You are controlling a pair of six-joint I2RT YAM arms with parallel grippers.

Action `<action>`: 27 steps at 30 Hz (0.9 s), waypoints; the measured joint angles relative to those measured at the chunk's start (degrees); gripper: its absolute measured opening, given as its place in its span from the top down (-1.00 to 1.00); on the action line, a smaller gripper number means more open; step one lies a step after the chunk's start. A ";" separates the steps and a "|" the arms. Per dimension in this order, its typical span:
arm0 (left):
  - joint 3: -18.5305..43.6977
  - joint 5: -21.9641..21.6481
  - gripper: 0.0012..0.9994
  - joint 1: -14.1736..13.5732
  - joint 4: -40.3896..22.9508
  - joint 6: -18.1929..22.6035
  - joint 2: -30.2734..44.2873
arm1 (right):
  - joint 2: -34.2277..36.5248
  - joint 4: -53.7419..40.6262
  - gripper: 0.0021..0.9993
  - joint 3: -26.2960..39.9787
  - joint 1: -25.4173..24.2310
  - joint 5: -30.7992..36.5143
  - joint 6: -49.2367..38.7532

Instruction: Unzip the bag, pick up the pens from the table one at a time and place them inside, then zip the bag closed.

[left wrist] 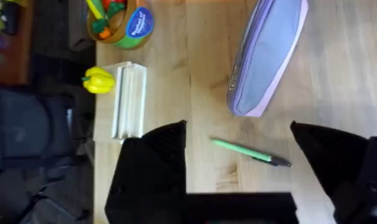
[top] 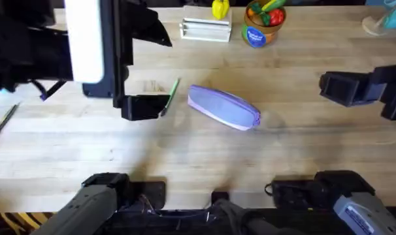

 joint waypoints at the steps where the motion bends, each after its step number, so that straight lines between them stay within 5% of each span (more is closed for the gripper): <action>1: 0.00 0.93 -0.98 0.00 0.01 0.08 2.34 | 0.02 0.02 -0.99 0.00 0.00 0.00 0.00; 6: 0.00 4.63 -0.98 -6.53 2.65 0.24 26.04 | 0.02 0.02 -0.99 0.00 0.00 0.00 0.00; 12: 0.00 5.13 -0.98 -8.68 5.46 0.23 33.21 | 0.02 0.02 -0.99 0.00 0.00 0.00 0.00; 27: 0.00 6.88 -0.99 -8.72 8.14 0.23 38.52 | 0.02 0.02 -0.99 0.00 0.00 0.00 0.00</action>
